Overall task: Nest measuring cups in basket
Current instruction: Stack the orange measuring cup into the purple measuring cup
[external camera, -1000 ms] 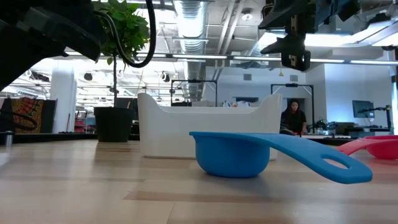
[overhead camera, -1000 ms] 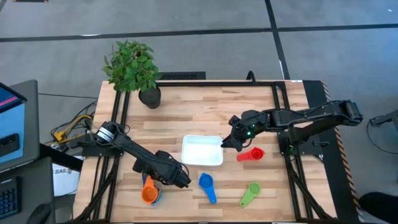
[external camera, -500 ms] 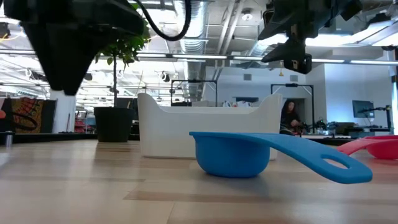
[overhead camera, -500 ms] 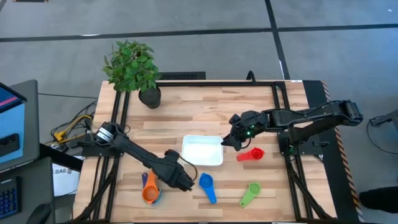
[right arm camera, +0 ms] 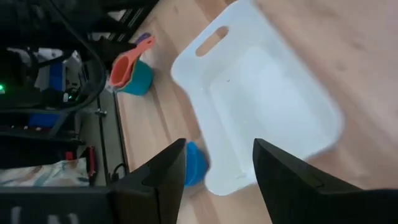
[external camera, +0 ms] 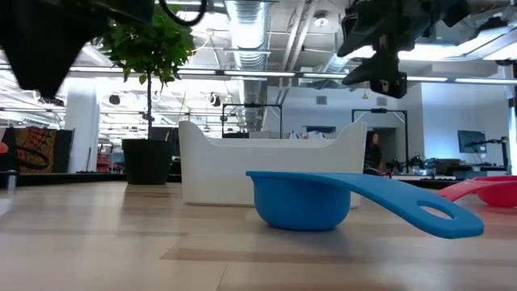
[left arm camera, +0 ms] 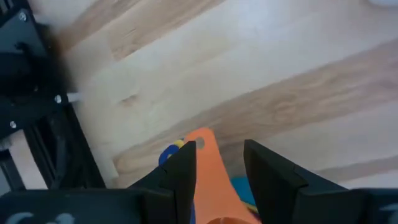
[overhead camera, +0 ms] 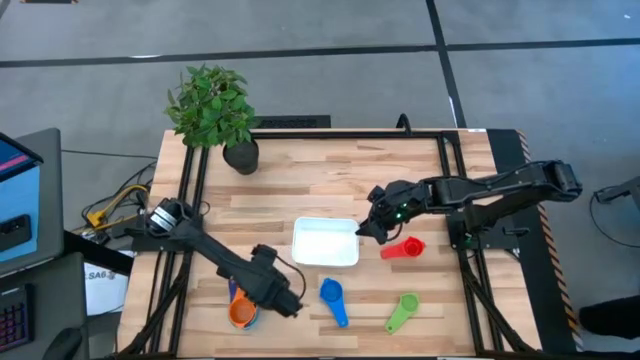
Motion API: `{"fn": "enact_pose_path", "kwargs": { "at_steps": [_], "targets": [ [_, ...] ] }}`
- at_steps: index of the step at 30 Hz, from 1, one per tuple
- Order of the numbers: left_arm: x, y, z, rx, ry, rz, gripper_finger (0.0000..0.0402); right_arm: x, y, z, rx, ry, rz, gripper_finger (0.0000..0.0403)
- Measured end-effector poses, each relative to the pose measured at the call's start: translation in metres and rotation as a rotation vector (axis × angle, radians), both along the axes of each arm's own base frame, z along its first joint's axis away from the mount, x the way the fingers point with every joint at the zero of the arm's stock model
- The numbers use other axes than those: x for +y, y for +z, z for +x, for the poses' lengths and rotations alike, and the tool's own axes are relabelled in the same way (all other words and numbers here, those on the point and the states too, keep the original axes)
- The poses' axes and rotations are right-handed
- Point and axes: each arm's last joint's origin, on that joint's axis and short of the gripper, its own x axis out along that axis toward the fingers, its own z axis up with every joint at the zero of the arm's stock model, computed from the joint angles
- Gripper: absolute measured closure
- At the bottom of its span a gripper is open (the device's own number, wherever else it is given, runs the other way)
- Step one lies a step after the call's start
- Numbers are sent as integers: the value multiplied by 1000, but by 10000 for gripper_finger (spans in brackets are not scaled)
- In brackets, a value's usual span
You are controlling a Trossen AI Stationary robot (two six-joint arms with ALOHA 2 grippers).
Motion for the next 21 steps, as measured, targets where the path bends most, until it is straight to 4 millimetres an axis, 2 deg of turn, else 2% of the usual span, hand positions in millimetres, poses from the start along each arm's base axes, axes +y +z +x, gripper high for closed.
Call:
{"fn": "enact_pose_path", "kwargs": {
  "at_steps": [5,11,14,21],
  "targets": [
    [-8,5,-8,-3,-98,-10,288,9,-3,17,-82,52,66,201],
    [0,37,-20,-154,-158,55,311,24,-11,44,-215,93,187,213],
    [7,49,-33,-221,-170,102,324,33,-15,56,-205,112,202,223],
    [8,38,-79,-341,-133,100,355,56,-14,96,-207,172,181,246]
  ]
}}
